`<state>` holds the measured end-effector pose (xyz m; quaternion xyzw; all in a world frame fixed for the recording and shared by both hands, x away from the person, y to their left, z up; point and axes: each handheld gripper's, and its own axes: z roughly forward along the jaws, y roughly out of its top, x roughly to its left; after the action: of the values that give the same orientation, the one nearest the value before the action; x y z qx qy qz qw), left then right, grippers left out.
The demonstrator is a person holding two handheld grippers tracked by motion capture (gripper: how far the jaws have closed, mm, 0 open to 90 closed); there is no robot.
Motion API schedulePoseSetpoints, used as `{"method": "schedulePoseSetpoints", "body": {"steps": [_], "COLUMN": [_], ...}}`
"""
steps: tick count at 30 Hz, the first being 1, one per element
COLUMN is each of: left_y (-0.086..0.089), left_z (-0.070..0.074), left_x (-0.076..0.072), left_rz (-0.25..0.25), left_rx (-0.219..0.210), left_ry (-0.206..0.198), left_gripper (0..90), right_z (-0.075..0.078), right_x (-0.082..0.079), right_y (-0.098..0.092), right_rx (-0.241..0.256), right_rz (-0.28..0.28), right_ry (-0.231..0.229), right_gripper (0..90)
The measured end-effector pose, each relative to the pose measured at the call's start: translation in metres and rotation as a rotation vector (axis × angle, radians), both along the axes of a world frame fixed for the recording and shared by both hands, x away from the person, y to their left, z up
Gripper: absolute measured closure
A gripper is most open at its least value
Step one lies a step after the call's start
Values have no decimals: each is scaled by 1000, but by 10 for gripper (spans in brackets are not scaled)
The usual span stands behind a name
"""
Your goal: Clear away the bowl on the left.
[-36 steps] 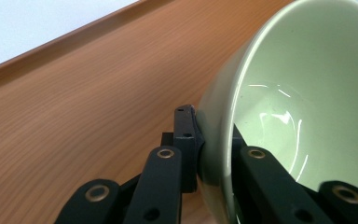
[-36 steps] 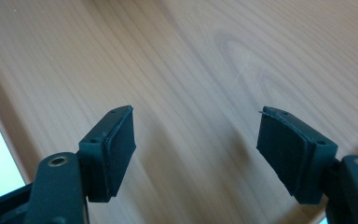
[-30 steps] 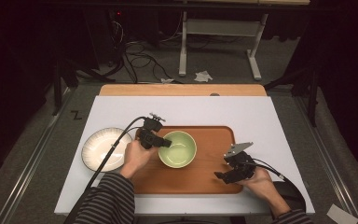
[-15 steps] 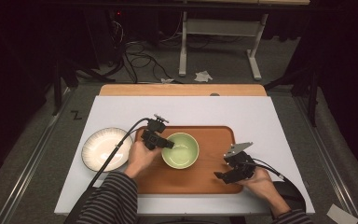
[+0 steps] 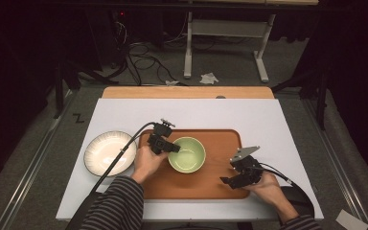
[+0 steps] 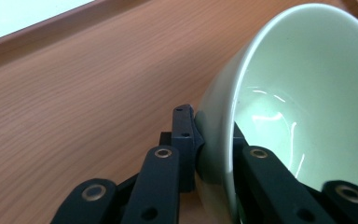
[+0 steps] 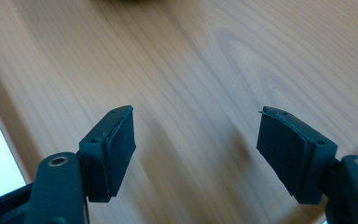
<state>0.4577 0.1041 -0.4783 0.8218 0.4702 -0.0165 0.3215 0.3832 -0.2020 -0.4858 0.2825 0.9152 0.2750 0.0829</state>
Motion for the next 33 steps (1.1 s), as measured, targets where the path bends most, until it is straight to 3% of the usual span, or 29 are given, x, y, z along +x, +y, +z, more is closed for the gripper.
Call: {"method": "schedulePoseSetpoints", "body": {"steps": [13,18,22,28,33], "left_y": [-2,0,3,8,11], "left_z": [-6,-2,5,15,22], "left_x": [4,2,-1,-5,-12], "left_rz": [0,5,7,11,-17], "left_rx": [-20,-26,-26,-19,4], "left_ry": [9,-22,-70,-112,-138], "left_gripper": [798,675,565,505,478], "right_z": [0,0,0,0,1], "right_x": [0,0,0,0,-1], "right_y": [0,-1,-1,-1,-1], "right_rx": [0,0,2,3,2], "right_rz": [7,10,10,11,10], "right_ry": [3,1,2,2,2], "right_gripper": [291,291,290,290,289]}}
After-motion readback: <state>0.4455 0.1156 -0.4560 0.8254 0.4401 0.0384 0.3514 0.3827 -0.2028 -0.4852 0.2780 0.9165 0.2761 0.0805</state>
